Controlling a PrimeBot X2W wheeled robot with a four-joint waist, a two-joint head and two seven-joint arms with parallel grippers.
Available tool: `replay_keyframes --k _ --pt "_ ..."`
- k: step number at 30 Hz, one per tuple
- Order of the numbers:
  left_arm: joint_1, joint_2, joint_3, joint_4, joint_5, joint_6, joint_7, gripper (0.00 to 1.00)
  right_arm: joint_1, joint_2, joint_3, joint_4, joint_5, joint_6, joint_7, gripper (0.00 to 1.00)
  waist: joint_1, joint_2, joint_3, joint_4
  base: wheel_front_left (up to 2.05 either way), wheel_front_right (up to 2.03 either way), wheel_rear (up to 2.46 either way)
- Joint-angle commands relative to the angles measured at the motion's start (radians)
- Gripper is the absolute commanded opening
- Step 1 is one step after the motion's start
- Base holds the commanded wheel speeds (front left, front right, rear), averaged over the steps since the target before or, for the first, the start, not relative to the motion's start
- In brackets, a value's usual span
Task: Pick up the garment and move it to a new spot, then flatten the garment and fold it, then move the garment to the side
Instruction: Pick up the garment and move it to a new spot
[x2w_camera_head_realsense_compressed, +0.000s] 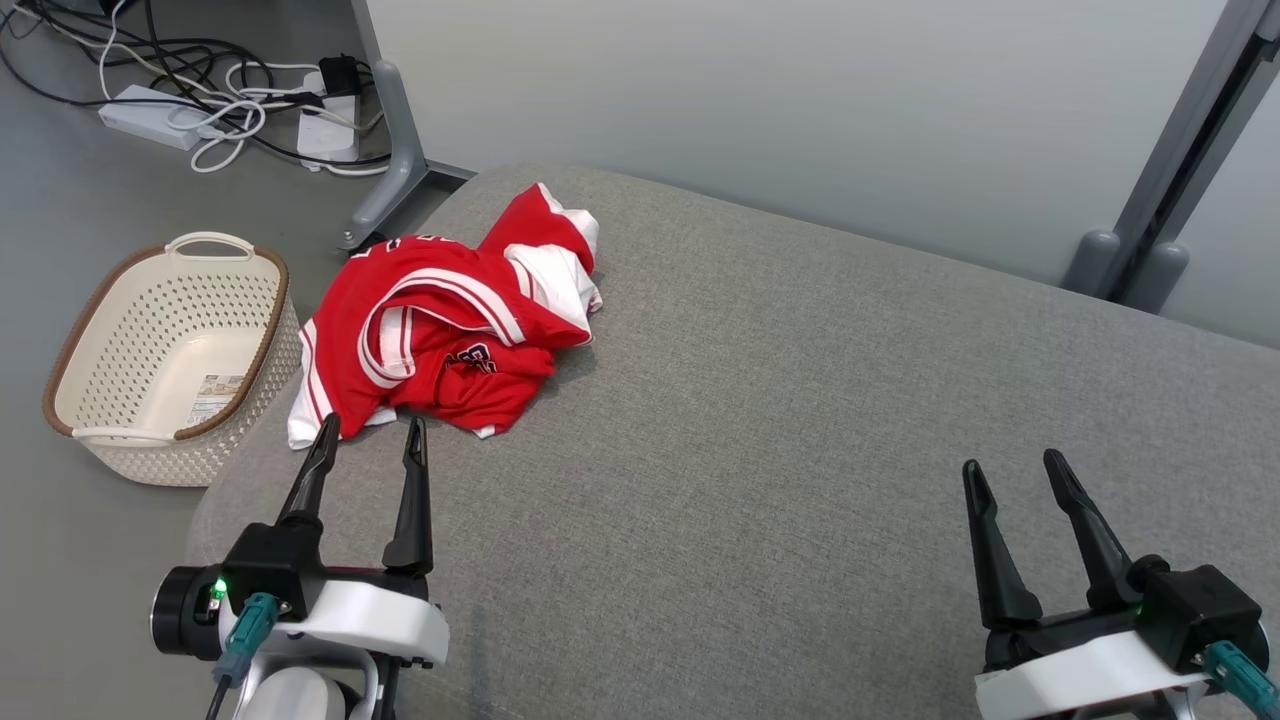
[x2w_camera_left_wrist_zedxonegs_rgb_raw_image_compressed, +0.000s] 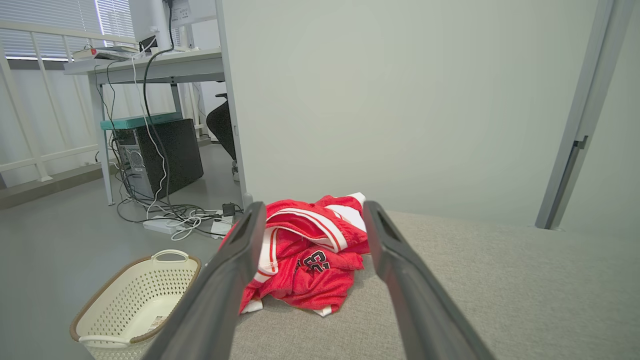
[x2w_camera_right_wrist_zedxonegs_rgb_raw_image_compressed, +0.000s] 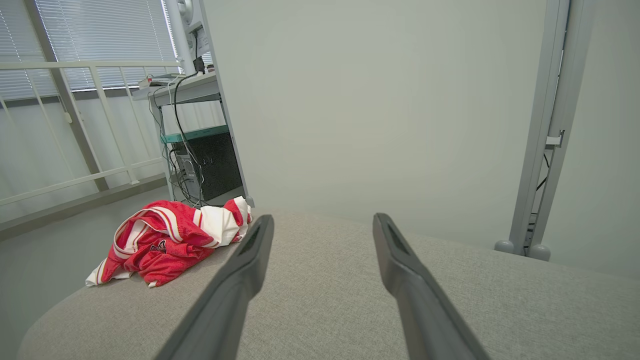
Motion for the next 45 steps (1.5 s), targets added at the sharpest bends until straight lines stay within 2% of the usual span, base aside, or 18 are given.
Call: replay_keyframes --k 1,10,14,17,22,25,32,45 --pt "0.006 0.007 0.005 0.001 -0.004 0.006 -0.001 1.0 -0.004 -0.008 -0.002 0.0 0.006 0.002 -0.009 1.0 0.0 0.0 -0.001 0.0 0.0 0.0 0.0" --pt "-0.008 0.017 0.025 0.026 -0.029 0.019 0.018 1.0 0.0 -0.013 0.013 0.006 0.018 0.002 -0.011 1.0 0.0 0.0 -0.005 -0.023 0.0 0.0 0.0" --pt "-0.051 0.036 0.037 0.009 -0.051 0.003 0.065 1.0 -0.004 -0.018 0.014 0.0 0.017 0.002 -0.009 1.0 0.0 0.0 0.001 -0.037 0.0 0.0 0.0" --pt "-0.098 0.066 0.053 -0.007 -0.067 -0.005 0.129 1.0 -0.008 -0.024 0.013 -0.006 0.016 0.002 -0.006 1.0 0.0 0.0 0.009 -0.051 0.0 0.0 0.0" --pt "-0.214 0.12 0.078 0.015 -0.126 -0.045 0.312 1.0 -0.023 -0.032 0.017 -0.024 0.007 0.002 0.009 1.0 0.0 0.0 0.047 -0.084 0.0 0.0 0.0" --pt "-0.292 0.156 0.096 0.068 -0.171 -0.068 0.434 1.0 -0.042 -0.036 0.015 -0.04 0.0 0.002 0.019 1.0 0.0 0.0 0.081 -0.111 0.0 0.0 0.0" --pt "-0.482 0.258 0.119 0.224 -0.24 -0.111 0.628 1.0 -0.103 -0.045 0.011 -0.07 -0.015 0.002 0.039 1.0 0.0 0.0 0.183 -0.185 0.0 0.0 0.0" --pt "-0.714 0.373 0.134 0.517 -0.32 -0.143 0.762 1.0 -0.199 -0.035 0.015 -0.081 -0.032 0.002 0.032 1.0 0.0 0.0 0.333 -0.322 0.0 0.0 0.0"
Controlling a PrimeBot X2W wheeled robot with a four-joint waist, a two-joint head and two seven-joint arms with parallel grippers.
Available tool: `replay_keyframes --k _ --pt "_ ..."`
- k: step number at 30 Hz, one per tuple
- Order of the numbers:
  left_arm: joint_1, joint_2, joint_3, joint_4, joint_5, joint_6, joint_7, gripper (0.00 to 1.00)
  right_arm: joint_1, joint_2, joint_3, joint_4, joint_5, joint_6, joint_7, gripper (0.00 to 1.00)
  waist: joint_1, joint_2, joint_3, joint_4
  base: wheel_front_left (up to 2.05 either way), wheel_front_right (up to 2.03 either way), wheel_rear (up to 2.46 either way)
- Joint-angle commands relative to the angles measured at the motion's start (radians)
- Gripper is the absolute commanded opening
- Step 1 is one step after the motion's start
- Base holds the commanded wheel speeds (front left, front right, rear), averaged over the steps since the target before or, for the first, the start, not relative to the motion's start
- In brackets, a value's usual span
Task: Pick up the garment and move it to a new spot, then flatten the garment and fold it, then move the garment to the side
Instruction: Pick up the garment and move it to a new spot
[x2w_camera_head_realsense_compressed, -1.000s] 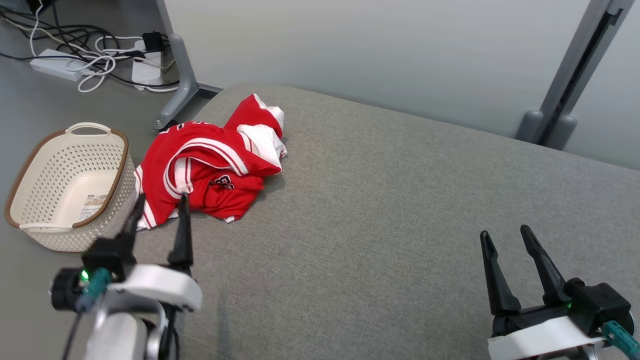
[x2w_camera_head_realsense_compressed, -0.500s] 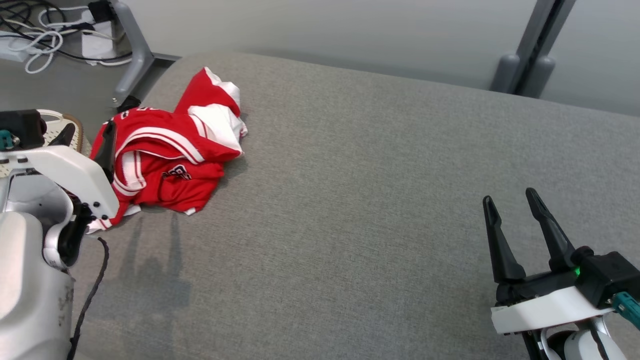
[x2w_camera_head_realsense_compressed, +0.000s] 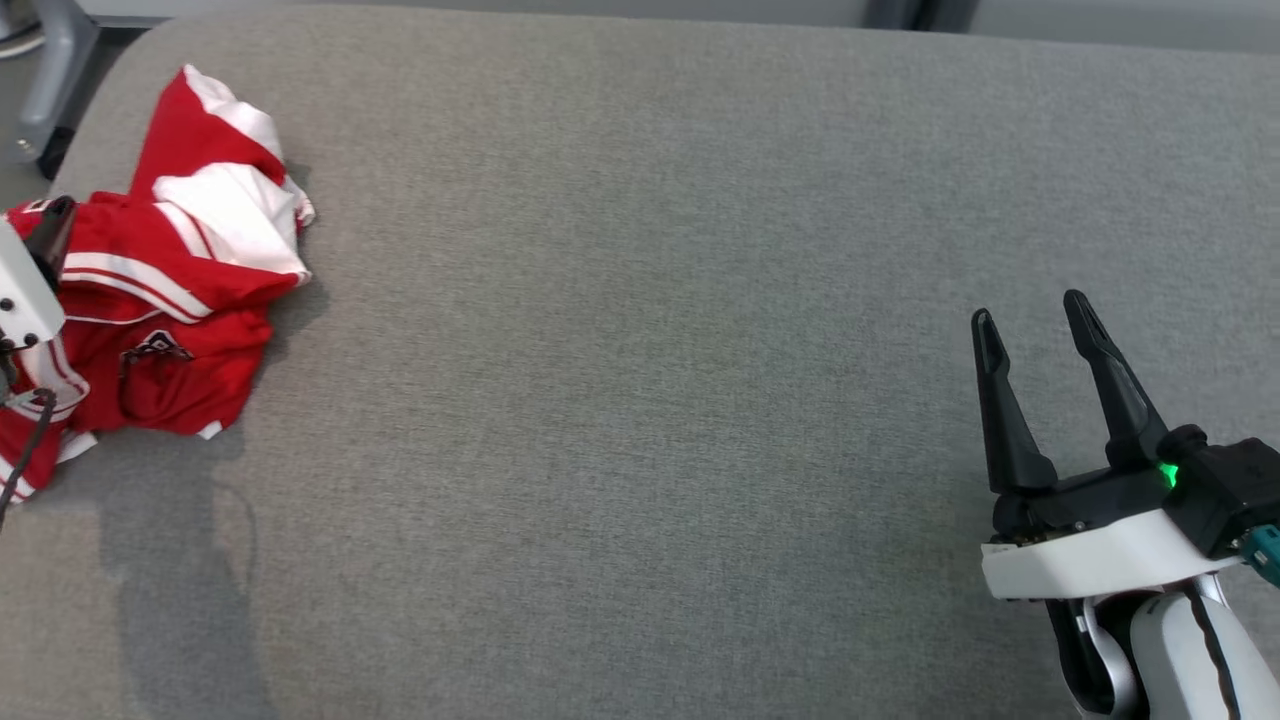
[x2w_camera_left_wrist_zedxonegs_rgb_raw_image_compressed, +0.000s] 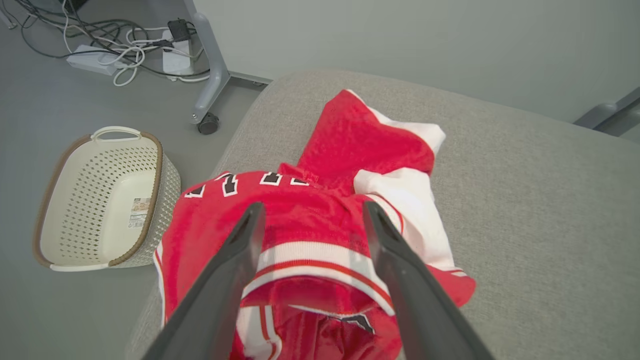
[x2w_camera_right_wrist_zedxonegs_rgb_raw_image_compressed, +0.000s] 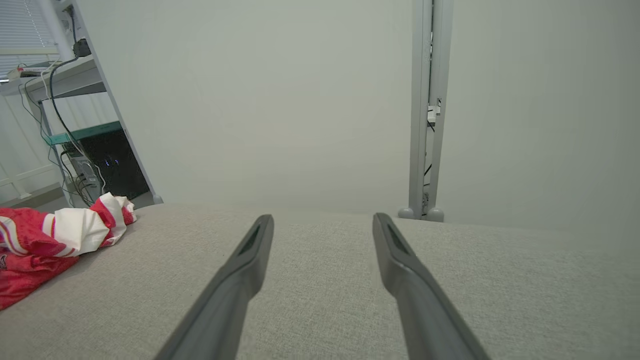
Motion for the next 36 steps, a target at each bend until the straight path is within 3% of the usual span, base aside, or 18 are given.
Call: replay_keyframes --k 1,10,11,12,13,23,36 --pt "-0.021 0.01 0.004 0.027 -0.003 -0.002 0.006 1.0 -0.017 -0.001 -0.001 0.001 -0.008 0.002 -0.007 1.0 0.0 0.0 0.044 -0.046 0.0 0.0 0.0" --pt "-0.059 0.06 -0.029 0.235 -0.008 -0.008 0.109 1.0 -0.035 0.008 -0.005 0.019 -0.006 0.002 -0.029 1.0 0.0 0.0 0.064 -0.093 0.0 0.0 0.0" --pt "-0.064 0.066 -0.031 0.24 -0.008 -0.009 0.1 0.86 -0.035 0.008 -0.006 0.02 -0.007 0.002 -0.03 1.0 0.0 0.0 0.064 -0.094 0.0 0.0 0.0" --pt "-0.066 0.071 -0.035 0.245 -0.005 -0.009 0.092 0.25 -0.034 0.009 -0.007 0.021 -0.007 0.002 -0.03 1.0 0.0 0.0 0.063 -0.094 0.0 0.0 0.0" --pt "-0.066 0.071 -0.04 0.251 -0.004 -0.01 0.086 0.0 -0.033 0.009 -0.008 0.022 -0.008 0.002 -0.031 1.0 0.0 0.0 0.062 -0.093 0.0 0.0 0.0" --pt "-0.091 0.073 -0.119 0.233 -0.004 -0.012 -0.014 0.0 -0.018 0.012 -0.002 0.045 -0.004 0.002 -0.038 1.0 0.0 0.0 -0.004 -0.073 0.0 0.0 0.0" --pt "-0.153 0.101 -0.337 -0.008 -0.085 -0.012 -0.029 0.0 0.035 0.027 0.005 0.088 0.033 0.002 -0.053 1.0 0.0 0.0 -0.166 -0.094 0.0 0.0 0.0"
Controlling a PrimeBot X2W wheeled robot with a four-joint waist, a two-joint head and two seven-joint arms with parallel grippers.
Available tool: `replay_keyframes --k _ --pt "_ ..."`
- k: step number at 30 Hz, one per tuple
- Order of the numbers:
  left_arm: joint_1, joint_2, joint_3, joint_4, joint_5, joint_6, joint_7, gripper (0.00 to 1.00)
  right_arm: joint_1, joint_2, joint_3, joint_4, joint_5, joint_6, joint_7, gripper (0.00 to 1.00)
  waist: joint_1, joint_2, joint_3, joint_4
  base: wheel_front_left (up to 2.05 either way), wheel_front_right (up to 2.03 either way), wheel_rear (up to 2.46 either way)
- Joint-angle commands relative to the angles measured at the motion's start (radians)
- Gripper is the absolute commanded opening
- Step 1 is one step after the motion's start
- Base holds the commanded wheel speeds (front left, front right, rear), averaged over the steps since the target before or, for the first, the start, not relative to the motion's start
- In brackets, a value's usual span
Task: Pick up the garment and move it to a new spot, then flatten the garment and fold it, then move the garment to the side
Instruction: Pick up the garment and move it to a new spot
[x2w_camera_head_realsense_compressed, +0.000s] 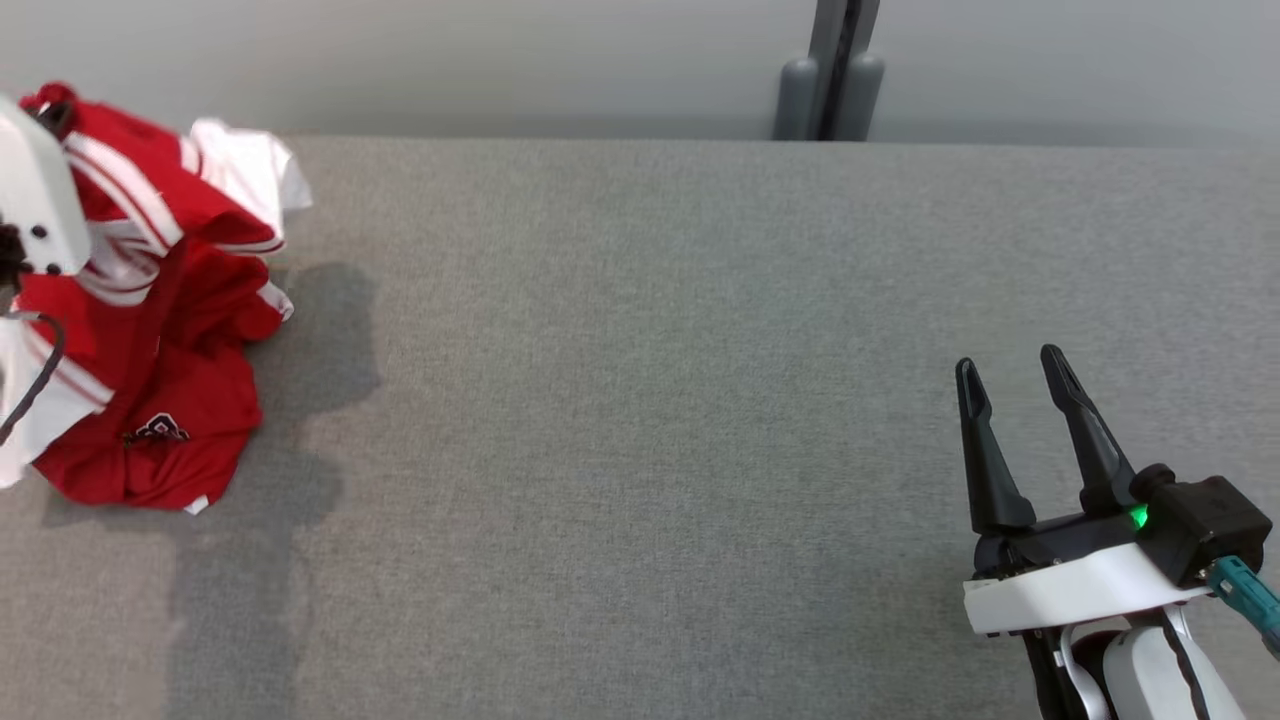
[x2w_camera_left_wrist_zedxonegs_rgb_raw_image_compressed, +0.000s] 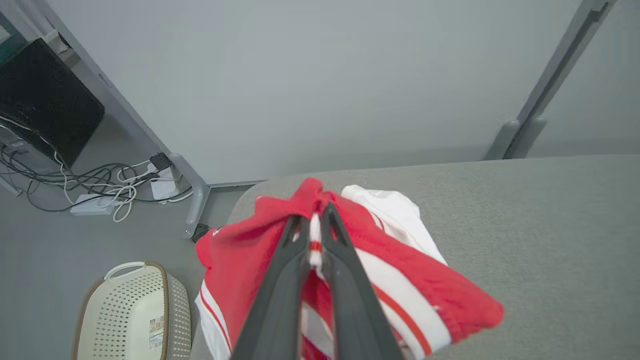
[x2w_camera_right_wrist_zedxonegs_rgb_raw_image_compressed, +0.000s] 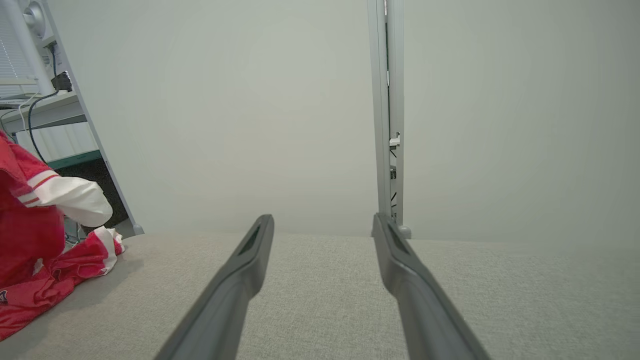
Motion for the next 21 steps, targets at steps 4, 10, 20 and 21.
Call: replay_keyframes --k 4,10,20,21 --pt "-0.021 0.006 -0.046 -0.095 -0.04 0.0 0.016 0.0 0.022 0.002 -0.002 0.012 0.012 0.002 -0.012 1.0 0.0 0.0 -0.063 -0.049 0.0 0.0 0.0" --pt "-0.018 -0.028 -0.106 -0.309 -0.12 0.0 0.078 0.0 0.044 0.01 -0.012 0.018 0.025 0.002 -0.017 1.0 0.0 0.0 -0.132 -0.145 0.0 0.0 0.0" --pt "0.009 -0.199 -0.073 -0.545 -0.262 0.045 0.053 0.0 0.06 -0.001 -0.056 0.005 0.03 0.002 -0.017 1.0 0.0 0.0 -0.142 -0.268 0.0 0.0 0.0" --pt "0.028 -0.206 -0.077 -0.556 -0.275 0.049 0.059 0.0 0.062 -0.003 -0.061 0.004 0.03 0.002 -0.017 1.0 0.0 0.0 -0.139 -0.275 0.0 0.0 0.0"
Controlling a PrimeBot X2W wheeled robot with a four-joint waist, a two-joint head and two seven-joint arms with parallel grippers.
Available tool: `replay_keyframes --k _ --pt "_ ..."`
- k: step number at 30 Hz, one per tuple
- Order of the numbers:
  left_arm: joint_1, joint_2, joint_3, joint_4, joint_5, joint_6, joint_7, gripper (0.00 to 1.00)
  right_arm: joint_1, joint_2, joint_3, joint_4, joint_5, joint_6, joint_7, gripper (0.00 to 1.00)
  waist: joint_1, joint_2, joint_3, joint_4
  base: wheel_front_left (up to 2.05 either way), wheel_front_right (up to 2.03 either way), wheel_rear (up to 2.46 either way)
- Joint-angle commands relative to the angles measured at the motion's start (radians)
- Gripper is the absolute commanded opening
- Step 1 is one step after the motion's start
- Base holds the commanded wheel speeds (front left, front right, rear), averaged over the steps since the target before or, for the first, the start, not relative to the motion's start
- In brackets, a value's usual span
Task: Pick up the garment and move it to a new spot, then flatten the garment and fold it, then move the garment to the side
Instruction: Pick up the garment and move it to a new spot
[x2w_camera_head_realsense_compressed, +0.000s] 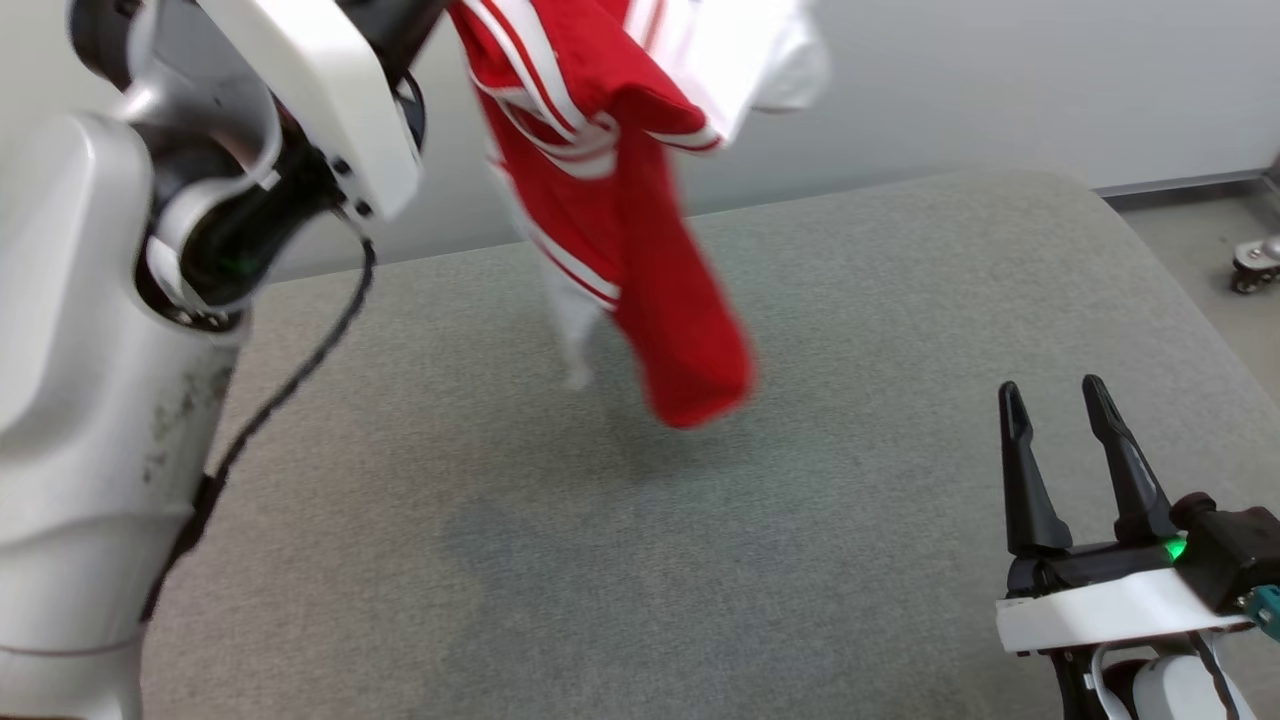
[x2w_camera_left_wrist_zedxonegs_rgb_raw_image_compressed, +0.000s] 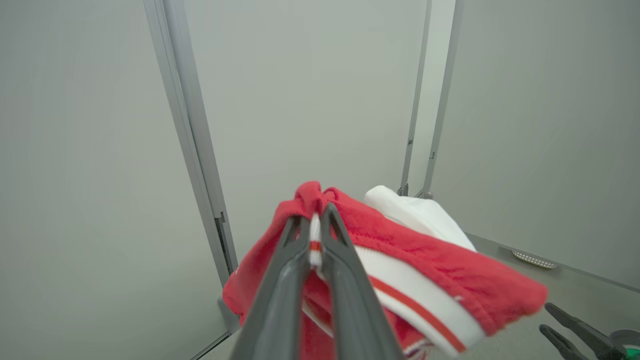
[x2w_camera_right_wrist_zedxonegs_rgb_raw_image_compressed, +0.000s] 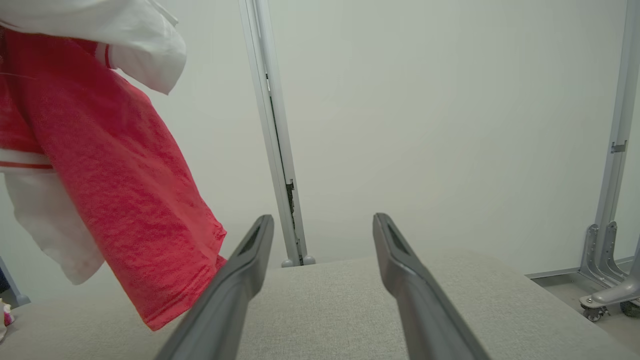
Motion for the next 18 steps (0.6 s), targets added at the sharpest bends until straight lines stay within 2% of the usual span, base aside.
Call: replay_keyframes --k 1,6,9,14,18 --pt "0.054 0.001 -0.004 -0.01 -0.014 0.01 0.004 0.0 0.013 -0.01 -0.012 -0.002 0.005 0.002 -0.004 1.0 0.0 -0.0001 0.005 -0.026 0.0 0.0 0.0" --pt "0.21 0.022 -0.023 -0.014 -0.026 0.019 -0.01 0.0 0.032 -0.009 -0.023 -0.013 0.007 0.002 -0.005 1.0 0.0 -0.0001 0.021 -0.039 0.0 0.0 0.0" --pt "0.324 0.053 -0.029 0.013 -0.018 0.024 -0.034 0.0 0.036 -0.007 -0.024 -0.019 0.007 0.002 -0.005 1.0 0.0 -0.0001 0.037 -0.035 0.0 0.0 0.0" --pt "0.454 0.1 -0.021 0.125 0.011 0.026 -0.121 0.0 0.029 -0.007 -0.013 -0.02 -0.001 0.002 -0.005 1.0 0.0 -0.0001 0.058 -0.015 0.0 0.0 0.0" --pt "0.491 0.097 -0.024 0.246 0.022 0.009 -0.183 0.0 0.018 -0.017 -0.005 -0.014 -0.003 0.002 -0.005 1.0 0.0 -0.0001 0.059 0.008 0.0 0.0 0.0"
